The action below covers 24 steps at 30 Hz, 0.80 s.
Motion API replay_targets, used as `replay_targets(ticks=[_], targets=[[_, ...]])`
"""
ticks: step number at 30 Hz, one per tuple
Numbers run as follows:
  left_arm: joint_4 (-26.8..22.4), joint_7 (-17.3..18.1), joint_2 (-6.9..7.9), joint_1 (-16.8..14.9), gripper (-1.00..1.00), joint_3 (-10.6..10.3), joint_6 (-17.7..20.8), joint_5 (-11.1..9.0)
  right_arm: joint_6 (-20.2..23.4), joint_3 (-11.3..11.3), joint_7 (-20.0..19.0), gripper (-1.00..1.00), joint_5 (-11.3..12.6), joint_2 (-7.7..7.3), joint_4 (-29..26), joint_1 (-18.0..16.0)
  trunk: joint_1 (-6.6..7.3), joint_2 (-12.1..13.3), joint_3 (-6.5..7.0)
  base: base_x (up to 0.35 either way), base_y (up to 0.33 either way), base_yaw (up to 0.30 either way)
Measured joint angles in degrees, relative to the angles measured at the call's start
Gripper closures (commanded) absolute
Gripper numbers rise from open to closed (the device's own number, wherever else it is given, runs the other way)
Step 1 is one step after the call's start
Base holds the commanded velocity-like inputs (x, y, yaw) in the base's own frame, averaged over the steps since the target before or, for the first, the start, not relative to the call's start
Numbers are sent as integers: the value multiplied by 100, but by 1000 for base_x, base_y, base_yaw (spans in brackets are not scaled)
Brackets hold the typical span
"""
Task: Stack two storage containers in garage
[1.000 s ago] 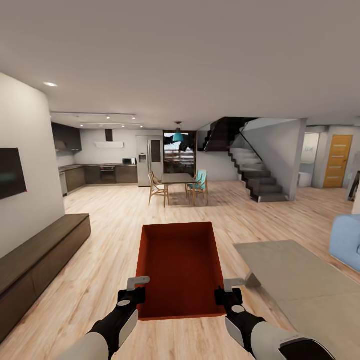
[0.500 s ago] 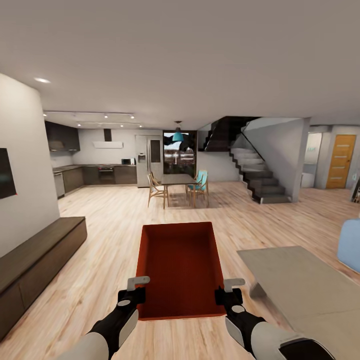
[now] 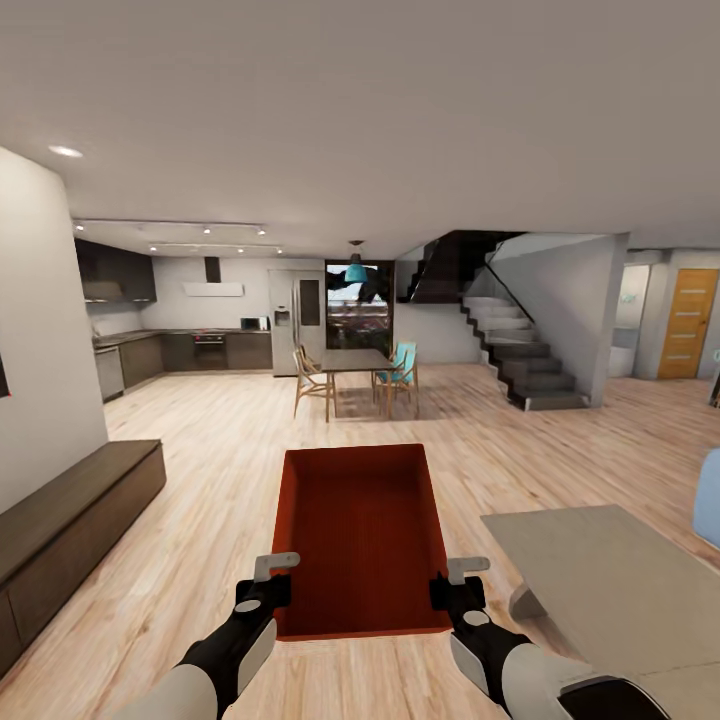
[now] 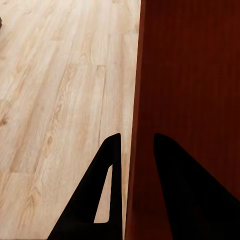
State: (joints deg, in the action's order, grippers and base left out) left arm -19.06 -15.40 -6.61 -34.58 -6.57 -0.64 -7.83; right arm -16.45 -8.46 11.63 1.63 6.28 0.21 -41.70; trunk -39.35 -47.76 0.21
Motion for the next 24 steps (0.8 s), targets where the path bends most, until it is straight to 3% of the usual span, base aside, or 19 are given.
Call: replay_targets(ticks=[24], targets=[[-5, -9, -9, 1, 100, 6, 0, 11, -9, 5, -18, 100, 8, -9, 2, 0, 0, 0, -17, 322, 0, 0]])
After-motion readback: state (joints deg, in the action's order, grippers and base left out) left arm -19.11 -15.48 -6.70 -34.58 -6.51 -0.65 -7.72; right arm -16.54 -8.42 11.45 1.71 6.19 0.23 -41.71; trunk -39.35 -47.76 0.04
